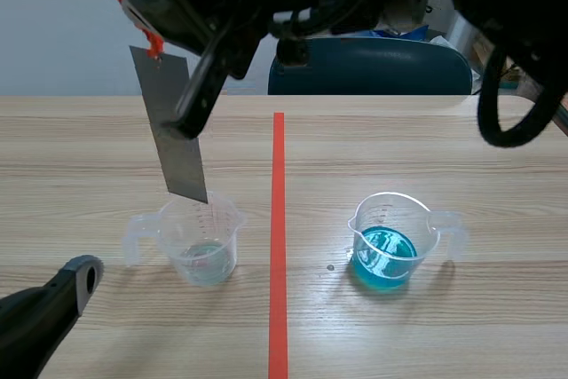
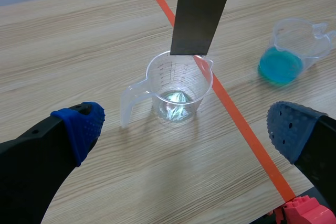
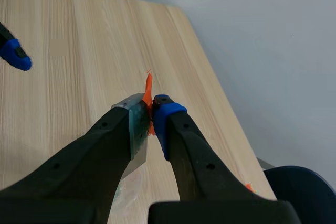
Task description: Do the redox reaction experiment
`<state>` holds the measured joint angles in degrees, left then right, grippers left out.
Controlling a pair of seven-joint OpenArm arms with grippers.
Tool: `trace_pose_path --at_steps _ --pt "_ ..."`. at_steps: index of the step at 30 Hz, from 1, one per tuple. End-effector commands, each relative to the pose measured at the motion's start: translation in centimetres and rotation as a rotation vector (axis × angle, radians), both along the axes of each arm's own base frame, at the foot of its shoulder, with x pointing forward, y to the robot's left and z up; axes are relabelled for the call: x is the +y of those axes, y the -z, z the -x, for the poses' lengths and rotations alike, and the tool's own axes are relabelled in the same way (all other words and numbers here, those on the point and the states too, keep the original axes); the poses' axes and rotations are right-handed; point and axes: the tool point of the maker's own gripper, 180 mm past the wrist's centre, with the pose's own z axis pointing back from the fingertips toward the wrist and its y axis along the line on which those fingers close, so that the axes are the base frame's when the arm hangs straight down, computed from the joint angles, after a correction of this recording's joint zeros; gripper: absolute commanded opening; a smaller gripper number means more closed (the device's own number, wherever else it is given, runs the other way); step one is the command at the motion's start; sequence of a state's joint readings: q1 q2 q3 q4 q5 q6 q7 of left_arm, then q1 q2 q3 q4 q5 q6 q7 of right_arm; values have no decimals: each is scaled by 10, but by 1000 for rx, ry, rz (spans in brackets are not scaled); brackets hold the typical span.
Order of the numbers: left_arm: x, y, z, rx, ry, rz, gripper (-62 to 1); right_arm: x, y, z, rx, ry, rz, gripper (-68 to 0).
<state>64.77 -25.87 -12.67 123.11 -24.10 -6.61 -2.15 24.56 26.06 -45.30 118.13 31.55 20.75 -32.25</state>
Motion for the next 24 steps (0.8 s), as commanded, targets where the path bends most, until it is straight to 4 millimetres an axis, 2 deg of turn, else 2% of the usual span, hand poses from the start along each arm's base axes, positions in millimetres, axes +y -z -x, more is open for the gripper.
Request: trace_pose_path --at_steps 1,8,16,24 --pt "-3 -5 -1 -19 -1 20 14 -11 -6 -9 -32 24 9 -667" --pt "-3 -5 -1 -19 -1 20 14 -41 -2 -19 -22 52 49 -667" --pt "-3 -5 -1 -19 -1 20 14 -86 5 -27 -44 95 117 -667" --pt "-3 -5 -1 -19 -1 20 14 -121 13 -20 -22 93 163 -667"
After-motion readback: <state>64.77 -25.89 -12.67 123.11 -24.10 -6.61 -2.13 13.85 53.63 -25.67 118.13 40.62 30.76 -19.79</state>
